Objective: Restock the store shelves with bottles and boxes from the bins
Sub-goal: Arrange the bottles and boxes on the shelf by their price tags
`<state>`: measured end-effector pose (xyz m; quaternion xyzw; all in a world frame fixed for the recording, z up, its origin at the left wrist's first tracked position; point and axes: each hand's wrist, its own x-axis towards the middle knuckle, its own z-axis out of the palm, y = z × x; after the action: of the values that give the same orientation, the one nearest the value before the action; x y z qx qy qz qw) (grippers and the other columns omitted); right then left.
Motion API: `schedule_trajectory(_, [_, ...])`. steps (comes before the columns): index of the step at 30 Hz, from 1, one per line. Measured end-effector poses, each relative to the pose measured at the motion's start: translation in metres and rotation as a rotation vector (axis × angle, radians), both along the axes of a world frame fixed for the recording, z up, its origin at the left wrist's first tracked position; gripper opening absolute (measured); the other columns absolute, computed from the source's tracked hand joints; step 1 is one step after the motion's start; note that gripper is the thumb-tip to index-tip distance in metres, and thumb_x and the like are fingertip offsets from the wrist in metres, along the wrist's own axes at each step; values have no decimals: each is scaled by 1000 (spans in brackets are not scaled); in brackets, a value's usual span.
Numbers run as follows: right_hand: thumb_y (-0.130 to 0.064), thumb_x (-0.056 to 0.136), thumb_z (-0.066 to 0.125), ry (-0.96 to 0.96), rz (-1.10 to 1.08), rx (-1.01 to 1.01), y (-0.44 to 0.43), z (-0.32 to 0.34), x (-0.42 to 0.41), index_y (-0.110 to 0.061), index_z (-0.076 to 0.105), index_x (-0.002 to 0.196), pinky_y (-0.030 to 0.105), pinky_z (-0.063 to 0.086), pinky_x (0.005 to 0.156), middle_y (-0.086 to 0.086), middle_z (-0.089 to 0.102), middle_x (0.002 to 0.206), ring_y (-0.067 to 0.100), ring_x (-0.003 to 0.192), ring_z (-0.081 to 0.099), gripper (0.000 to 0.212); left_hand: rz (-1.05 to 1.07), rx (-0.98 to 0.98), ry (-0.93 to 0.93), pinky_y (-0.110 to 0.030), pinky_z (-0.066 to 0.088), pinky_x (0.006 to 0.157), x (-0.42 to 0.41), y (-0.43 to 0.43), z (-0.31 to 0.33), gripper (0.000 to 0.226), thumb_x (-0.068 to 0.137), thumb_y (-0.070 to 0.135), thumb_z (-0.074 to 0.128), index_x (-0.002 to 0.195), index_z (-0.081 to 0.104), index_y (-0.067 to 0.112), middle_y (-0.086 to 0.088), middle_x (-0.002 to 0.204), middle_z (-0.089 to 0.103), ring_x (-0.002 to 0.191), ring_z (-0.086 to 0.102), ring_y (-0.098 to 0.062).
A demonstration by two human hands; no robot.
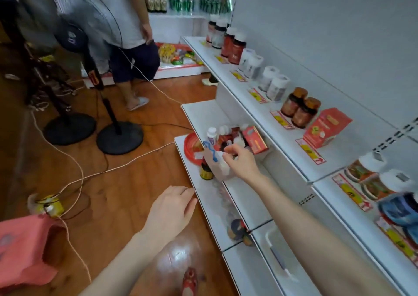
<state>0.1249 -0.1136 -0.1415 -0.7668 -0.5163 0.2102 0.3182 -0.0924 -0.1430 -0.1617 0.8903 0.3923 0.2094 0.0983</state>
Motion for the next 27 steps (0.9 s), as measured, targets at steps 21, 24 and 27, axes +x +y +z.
schedule_trajectory(21, [-7, 84, 59, 143, -557, -363, 173, -103, 74, 7, 61, 94, 27, 37, 72, 22, 64, 96, 30, 91, 60, 17, -405, -225, 199, -24, 52, 47, 88, 324, -69, 42, 80, 36, 37, 86, 72, 12, 0, 70, 67, 63, 65, -21])
schedule_trajectory(24, [-9, 86, 60, 159, -645, -392, 181, -116, 74, 6, 62, 97, 27, 36, 73, 19, 64, 99, 28, 91, 58, 19, -482, -209, 227, -25, 51, 44, 111, 362, -84, 39, 78, 35, 40, 86, 71, 14, 0, 70, 68, 61, 66, -20])
schedule_trajectory(27, [-13, 84, 64, 176, -733, -390, 186, -130, 78, 1, 62, 102, 27, 40, 79, 17, 64, 106, 31, 99, 58, 23, -554, -214, 245, -28, 50, 42, 143, 389, -99, 17, 71, 20, 65, 81, 70, 7, -7, 69, 68, 57, 65, -27])
